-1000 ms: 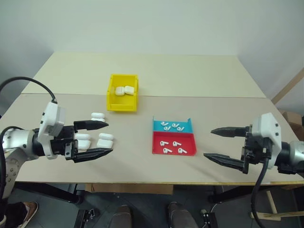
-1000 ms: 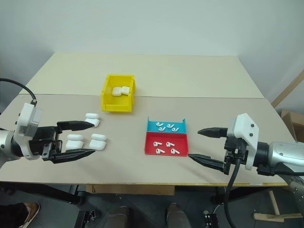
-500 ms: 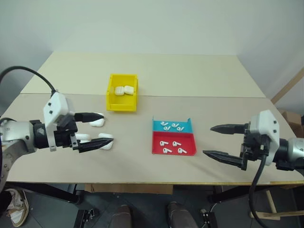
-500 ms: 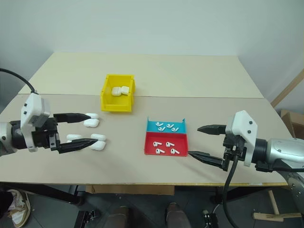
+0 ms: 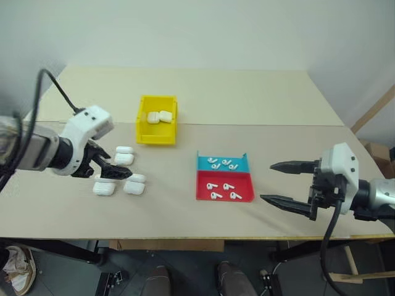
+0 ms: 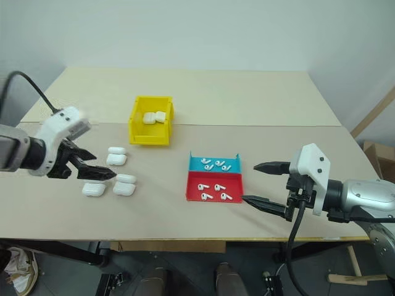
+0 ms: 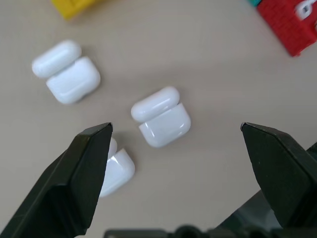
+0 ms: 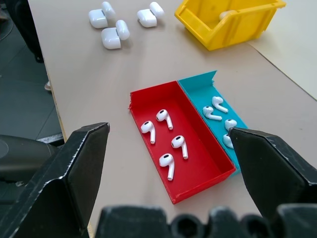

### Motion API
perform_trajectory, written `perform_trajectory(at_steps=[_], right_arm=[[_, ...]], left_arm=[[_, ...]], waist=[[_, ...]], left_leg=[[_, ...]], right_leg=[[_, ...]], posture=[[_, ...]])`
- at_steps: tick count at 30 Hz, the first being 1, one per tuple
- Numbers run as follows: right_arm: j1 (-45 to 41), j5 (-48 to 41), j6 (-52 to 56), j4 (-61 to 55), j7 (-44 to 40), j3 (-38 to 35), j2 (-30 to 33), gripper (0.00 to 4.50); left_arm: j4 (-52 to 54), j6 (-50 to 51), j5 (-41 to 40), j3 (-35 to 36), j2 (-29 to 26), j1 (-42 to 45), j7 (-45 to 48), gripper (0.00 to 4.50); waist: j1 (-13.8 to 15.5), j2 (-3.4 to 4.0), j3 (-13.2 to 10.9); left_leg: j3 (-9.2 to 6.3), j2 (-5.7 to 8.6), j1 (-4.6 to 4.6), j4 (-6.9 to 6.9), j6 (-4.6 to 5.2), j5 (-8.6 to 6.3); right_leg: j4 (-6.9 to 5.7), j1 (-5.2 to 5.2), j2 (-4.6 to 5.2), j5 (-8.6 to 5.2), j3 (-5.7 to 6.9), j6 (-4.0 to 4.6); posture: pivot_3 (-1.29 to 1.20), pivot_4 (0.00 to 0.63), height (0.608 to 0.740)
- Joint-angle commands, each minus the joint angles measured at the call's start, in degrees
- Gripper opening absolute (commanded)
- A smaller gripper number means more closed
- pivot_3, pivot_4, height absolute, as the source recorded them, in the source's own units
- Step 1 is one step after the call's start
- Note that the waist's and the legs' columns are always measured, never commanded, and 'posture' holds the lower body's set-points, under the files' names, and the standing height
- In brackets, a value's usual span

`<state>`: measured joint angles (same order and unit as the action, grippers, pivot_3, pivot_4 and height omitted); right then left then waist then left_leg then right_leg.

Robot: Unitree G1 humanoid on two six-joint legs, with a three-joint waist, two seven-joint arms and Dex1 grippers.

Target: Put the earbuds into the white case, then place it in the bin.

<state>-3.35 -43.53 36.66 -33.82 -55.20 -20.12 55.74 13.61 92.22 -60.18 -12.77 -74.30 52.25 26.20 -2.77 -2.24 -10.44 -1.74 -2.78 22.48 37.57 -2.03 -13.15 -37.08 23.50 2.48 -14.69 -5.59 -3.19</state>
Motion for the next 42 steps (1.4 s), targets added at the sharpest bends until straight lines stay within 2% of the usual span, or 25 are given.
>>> perform_trajectory(at_steps=[1, 7, 12, 15, 20, 26, 37, 42], right_arm=[[-1.3, -0.6, -0.2, -0.2, -1.0, -0.7, 1.3, 4.47], [-3.2, -1.3, 0.5, 1.1, -2.7, -0.5, 3.1, 4.47], [-3.3, -1.8, 0.9, 1.2, -3.4, -0.7, 3.9, 4.47], [-3.8, -2.1, 1.3, 1.3, -3.7, -0.7, 4.2, 4.47], [-3.8, -2.6, 2.1, 1.3, -4.3, -1.4, 4.8, 4.47], [-4.0, -3.7, 3.0, 1.4, -5.0, -2.7, 6.3, 4.47], [-3.7, -4.1, 3.4, 0.8, -4.5, -3.1, 6.5, 4.47], [-3.6, -4.4, 3.5, 0.0, -4.5, -3.4, 6.7, 4.47]], left_arm=[[-8.4, 0.3, -8.3, -6.2, -1.7, 5.8, -10.7, 4.5], [-22.5, 0.3, -26.2, -16.5, -1.7, 12.7, -33.0, 4.5], [-28.3, 0.3, -39.4, -20.9, -1.9, 14.9, -46.4, 4.5], [-31.9, 0.3, -43.7, -22.0, -0.3, 15.6, -52.6, 4.5], [-38.7, 0.3, -45.9, -23.5, 4.5, 16.6, -58.0, 4.5], [-43.3, 0.3, -43.9, -22.3, 9.2, 17.1, -62.3, 4.5], [-45.9, 0.3, -40.8, -19.2, 12.4, 14.4, -64.6, 4.5], [-49.8, 0.3, -35.3, -15.9, 16.0, 14.0, -63.5, 4.5]], waist=[[0.2, -0.01, 0.0], [0.4, -0.01, 0.0], [0.5, -0.01, 0.0], [0.5, -0.01, 0.0], [0.7, -0.01, 0.0], [1.1, -0.02, 0.0], [1.4, -0.02, 0.0], [1.8, -0.03, 0.0]], left_leg=[[-0.01, 0.0, 0.01, 0.02, 0.0, 0.0], [-0.02, 0.02, 0.02, 0.14, -0.01, 0.0], [-0.05, 0.01, 0.18, 0.14, -0.01, 0.0], [-0.05, 0.03, 0.31, 0.18, -0.03, 0.02], [-0.05, 0.06, 0.32, 0.19, -0.07, 0.05], [-0.07, 0.09, 0.68, 0.22, -0.08, 0.06], [-0.07, 0.13, 0.69, 0.24, -0.13, 0.09], [-0.08, 0.15, 0.68, 0.25, -0.13, 0.09]], right_leg=[[-0.02, 0.0, 0.0, 0.0, 0.01, 0.0], [-0.02, -0.06, 0.03, 0.03, 0.02, -0.04], [-0.03, 0.09, 0.04, 0.07, 0.04, 0.04], [-0.08, 0.22, 0.05, 0.22, 0.04, 0.26], [-0.09, 0.23, 0.05, 0.24, 0.05, 0.26], [-0.11, 0.61, 0.07, 0.32, 0.04, 0.37], [-0.12, 0.62, 0.08, 0.35, 0.03, 0.37], [-0.12, 0.6, 0.09, 0.36, 0.04, 0.36]], posture=[[0.0, 0.15, 0.74], [0.0, 0.15, 0.74], [0.0, 0.15, 0.74], [0.0, 0.15, 0.74], [0.0, 0.15, 0.74], [0.0, 0.15, 0.74], [0.0, 0.15, 0.74], [0.0, 0.15, 0.74]])
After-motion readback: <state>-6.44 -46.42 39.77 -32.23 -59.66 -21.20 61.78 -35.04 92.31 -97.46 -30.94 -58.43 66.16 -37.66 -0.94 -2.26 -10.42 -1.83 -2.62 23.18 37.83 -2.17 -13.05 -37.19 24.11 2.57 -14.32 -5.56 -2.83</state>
